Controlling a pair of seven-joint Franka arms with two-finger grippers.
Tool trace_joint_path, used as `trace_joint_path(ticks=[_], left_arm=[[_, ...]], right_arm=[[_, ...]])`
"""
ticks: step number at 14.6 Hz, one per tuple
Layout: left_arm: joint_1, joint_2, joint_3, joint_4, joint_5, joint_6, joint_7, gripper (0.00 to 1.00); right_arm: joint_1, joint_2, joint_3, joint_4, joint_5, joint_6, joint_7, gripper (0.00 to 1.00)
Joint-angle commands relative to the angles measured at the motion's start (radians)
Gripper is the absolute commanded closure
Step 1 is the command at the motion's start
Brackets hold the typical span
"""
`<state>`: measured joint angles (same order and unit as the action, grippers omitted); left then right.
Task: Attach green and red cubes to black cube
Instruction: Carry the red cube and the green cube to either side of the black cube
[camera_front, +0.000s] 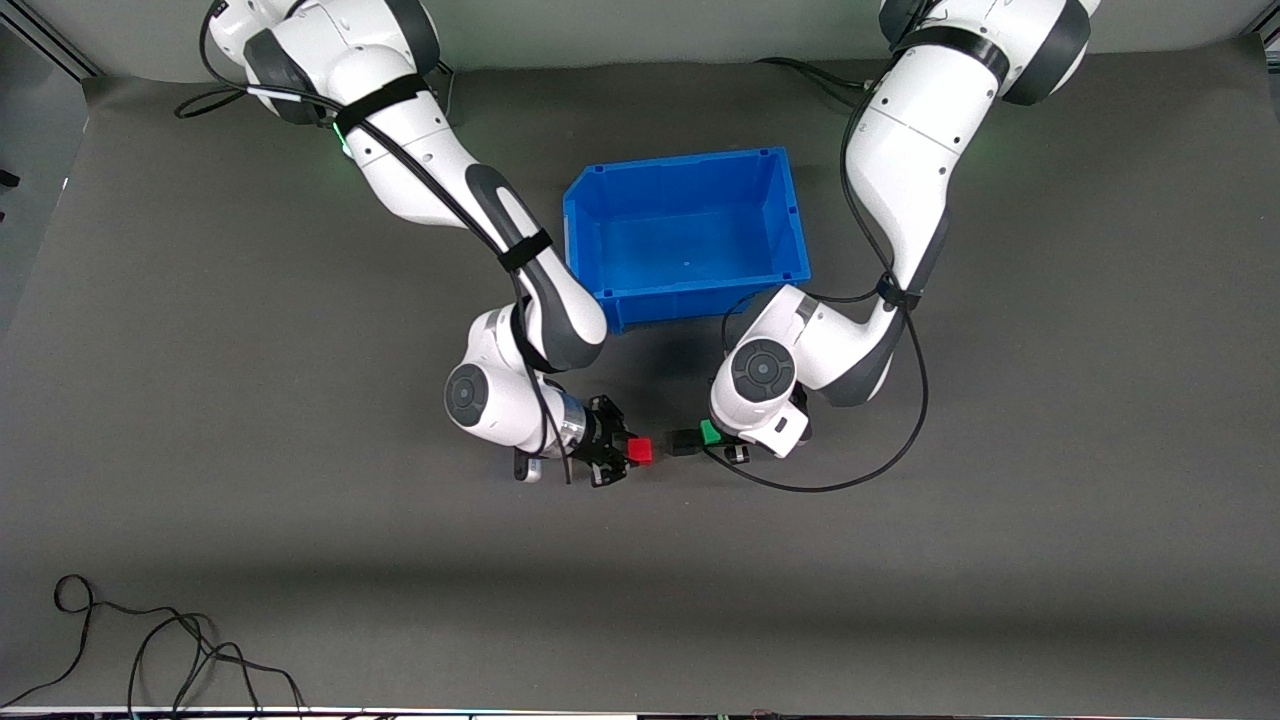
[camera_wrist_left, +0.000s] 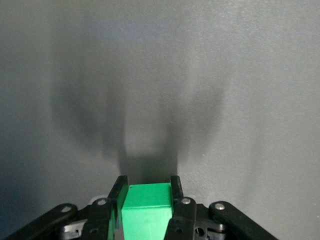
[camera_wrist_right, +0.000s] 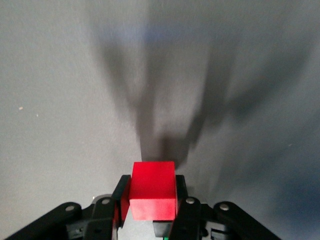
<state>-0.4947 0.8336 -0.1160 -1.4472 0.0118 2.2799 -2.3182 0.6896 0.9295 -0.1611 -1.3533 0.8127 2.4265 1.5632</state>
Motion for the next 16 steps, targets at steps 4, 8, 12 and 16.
trace_joint_path(ticks=[4, 8, 12, 16], left_arm=[[-0.027, 0.038, 0.015, 0.041, 0.005, 0.03, -0.024, 0.8], [-0.028, 0.042, 0.015, 0.041, 0.011, 0.03, -0.012, 0.54], [-0.019, 0.024, 0.015, 0.073, 0.031, 0.01, -0.007, 0.0], [0.011, -0.033, 0.021, 0.097, 0.037, -0.06, 0.101, 0.0]], right_arm=[[0.05, 0.049, -0.012, 0.071, 0.013, 0.042, 0.063, 0.61], [0.06, 0.055, -0.012, 0.071, 0.008, 0.043, 0.063, 0.59], [0.061, 0.051, -0.012, 0.069, 0.006, 0.042, 0.058, 0.0], [0.044, -0.012, -0.028, 0.062, 0.0, 0.007, 0.049, 0.0]])
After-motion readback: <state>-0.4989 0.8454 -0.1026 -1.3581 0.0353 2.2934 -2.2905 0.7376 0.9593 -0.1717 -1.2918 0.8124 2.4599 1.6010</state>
